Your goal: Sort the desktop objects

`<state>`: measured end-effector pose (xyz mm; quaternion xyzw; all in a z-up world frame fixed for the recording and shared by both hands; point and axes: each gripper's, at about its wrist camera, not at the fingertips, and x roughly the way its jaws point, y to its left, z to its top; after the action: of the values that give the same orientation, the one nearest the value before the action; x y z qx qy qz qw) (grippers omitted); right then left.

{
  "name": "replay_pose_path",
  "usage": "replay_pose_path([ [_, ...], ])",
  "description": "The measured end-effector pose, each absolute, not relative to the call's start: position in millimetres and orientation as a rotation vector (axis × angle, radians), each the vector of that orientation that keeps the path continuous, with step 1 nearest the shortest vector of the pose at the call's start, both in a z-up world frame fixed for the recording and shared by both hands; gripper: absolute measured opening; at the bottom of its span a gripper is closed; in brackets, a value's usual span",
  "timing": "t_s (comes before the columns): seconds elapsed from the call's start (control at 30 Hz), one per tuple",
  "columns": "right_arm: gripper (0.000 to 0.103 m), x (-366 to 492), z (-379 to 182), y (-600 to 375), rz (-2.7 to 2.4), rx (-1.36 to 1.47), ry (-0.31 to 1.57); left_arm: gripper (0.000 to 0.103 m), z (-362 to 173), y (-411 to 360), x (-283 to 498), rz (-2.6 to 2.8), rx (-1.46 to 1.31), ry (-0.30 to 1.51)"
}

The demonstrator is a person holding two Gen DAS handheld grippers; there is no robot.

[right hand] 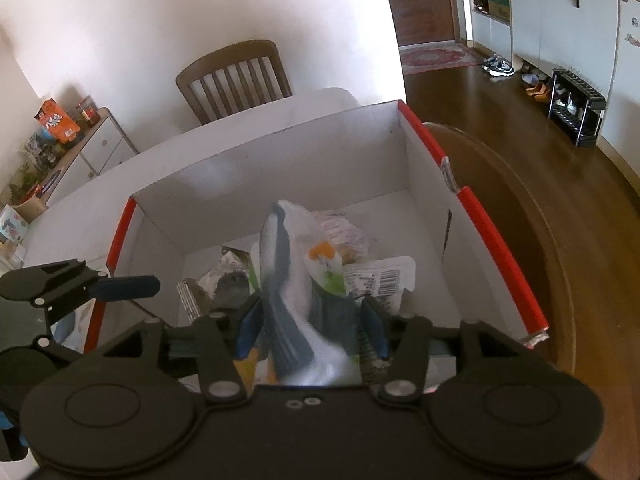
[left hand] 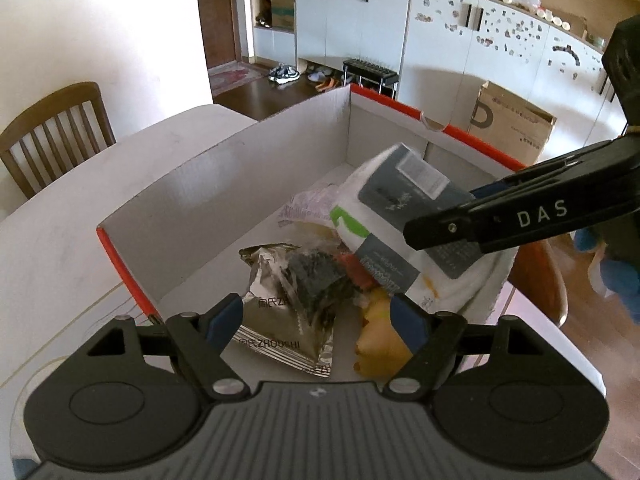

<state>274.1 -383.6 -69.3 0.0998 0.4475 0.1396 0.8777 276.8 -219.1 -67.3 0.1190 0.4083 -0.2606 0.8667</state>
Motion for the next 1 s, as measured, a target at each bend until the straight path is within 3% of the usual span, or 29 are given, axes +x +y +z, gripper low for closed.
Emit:
replay_pose_path([
  [0.1,0.065,272,-65,-385,0.285,0.207,0.921,0.08,-62,-216,273,-0.551,0.236,0.841],
  [0.93,0.066,210,-13,-361,0.282,0.153,0.807,0.08,-7,-168,222,-0.504,0.099,0.714],
  [1.0,0.073,203,-9,-356,0.28,0.14,0.793,0.08,-6,-164,218,-0.499,0.099,0.707],
])
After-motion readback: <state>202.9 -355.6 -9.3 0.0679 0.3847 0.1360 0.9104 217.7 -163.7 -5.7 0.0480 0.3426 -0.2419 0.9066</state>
